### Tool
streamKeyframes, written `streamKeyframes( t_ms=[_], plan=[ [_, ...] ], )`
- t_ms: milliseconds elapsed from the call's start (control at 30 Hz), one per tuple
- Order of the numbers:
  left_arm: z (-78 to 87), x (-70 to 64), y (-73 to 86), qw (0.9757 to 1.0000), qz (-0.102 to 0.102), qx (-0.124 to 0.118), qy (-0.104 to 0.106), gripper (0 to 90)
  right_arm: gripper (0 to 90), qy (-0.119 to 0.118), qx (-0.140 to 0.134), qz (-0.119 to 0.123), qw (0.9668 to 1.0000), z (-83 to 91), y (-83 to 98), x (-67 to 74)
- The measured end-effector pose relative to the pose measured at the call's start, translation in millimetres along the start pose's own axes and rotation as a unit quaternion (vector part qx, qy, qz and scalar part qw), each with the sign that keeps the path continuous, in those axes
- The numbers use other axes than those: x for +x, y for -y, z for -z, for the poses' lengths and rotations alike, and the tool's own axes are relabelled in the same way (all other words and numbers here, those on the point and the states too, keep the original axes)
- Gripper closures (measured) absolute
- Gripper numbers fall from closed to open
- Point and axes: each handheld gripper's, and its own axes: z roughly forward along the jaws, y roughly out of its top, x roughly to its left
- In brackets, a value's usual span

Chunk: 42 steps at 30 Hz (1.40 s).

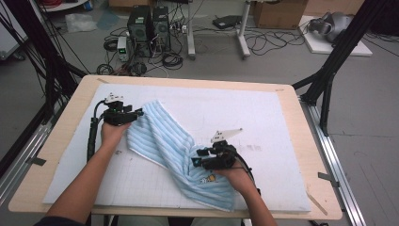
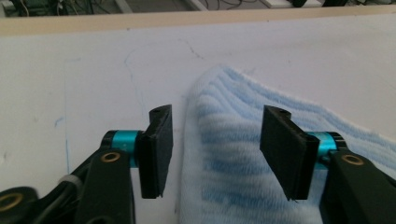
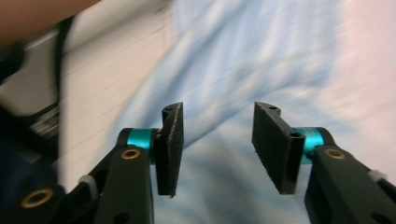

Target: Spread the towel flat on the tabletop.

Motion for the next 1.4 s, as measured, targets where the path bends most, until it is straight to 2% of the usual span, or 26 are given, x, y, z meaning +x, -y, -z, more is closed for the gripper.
streamKeyframes(
  t_ms=[67,167,233,333,467,567,600,700,800,900,1000,1033,1067,1100,1133,1200,1300,1333,1400],
  plan=[
    [7.1,0.1,3.3,0.9999,-0.006,-0.01,0.002,40.4,50.4,0.034,-0.009,0.006,0.9994,-0.7,-6.9,-7.8],
    [18.4,-1.2,9.1,0.9996,-0.011,-0.024,0.008,38.2,45.7,0.067,-0.023,0.006,0.9975,-7.2,-17.6,-20.6],
    [24.9,-2.5,15.3,0.9993,-0.02,-0.028,0.011,37.5,43.5,0.074,-0.028,0.0,0.9968,-15.2,-24.3,-28.3],
    [31.2,-2.5,22.6,0.999,-0.028,-0.03,0.017,36.0,44.7,0.089,-0.014,0.003,0.9959,-28.9,-34.2,-35.8],
    [38.8,0.6,27.0,0.9987,-0.027,-0.037,0.022,34.5,46.8,0.095,-0.007,0.003,0.9955,-44.3,-43.7,-46.8],
    [43.9,3.9,27.1,0.9985,-0.019,-0.047,0.023,30.9,55.3,0.104,0.005,0.004,0.9946,-53.0,-47.4,-53.6],
    [46.0,5.5,27.9,0.9982,-0.015,-0.053,0.021,30.1,55.8,0.107,0.01,0.005,0.9942,-55.6,-49.0,-55.8],
    [47.7,10.0,29.5,0.9984,-0.007,-0.053,0.018,29.3,55.8,0.113,0.016,0.006,0.9934,-65.3,-56.8,-61.4],
    [49.3,14.3,30.9,0.9984,0.002,-0.055,0.014,29.3,53.1,0.114,0.025,0.009,0.9931,-79.7,-67.0,-64.2],
    [50.6,17.3,32.2,0.9983,0.005,-0.056,0.011,29.8,51.3,0.108,0.049,0.014,0.9928,-98.8,-74.4,-63.4],
    [50.0,18.6,33.8,0.9984,0.008,-0.055,0.011,30.1,57.8,0.115,0.066,0.032,0.9907,-113.9,-75.8,-60.3],
    [49.8,18.9,34.1,0.9984,0.009,-0.054,0.01,30.2,62.8,0.125,0.067,0.039,0.9891,-114.5,-76.2,-58.7],
    [49.8,19.1,34.3,0.9985,0.009,-0.053,0.011,30.6,73.1,0.127,0.07,0.04,0.9886,-113.0,-76.5,-58.9],
    [49.7,19.2,34.5,0.9985,0.009,-0.052,0.011,30.8,80.4,0.12,0.074,0.036,0.9894,-110.8,-76.6,-60.4],
    [49.7,19.4,34.7,0.9986,0.01,-0.051,0.011,30.8,83.8,0.121,0.077,0.034,0.9891,-109.0,-76.7,-60.6],
    [49.9,19.5,34.8,0.9986,0.011,-0.051,0.011,30.9,85.1,0.148,0.095,0.042,0.9836,-101.6,-77.2,-60.3],
    [50.2,19.8,35.1,0.9985,0.014,-0.051,0.01,31.1,85.1,0.163,0.095,0.037,0.9813,-84.5,-73.4,-63.1],
    [50.2,20.1,35.2,0.9986,0.014,-0.051,0.009,31.1,85.1,0.174,0.097,0.041,0.9791,-77.4,-70.9,-65.4],
    [50.1,20.4,35.7,0.9986,0.016,-0.05,0.008,31.2,85.0,0.193,0.093,0.024,0.9764,-59.3,-63.3,-71.8]
  ],
)
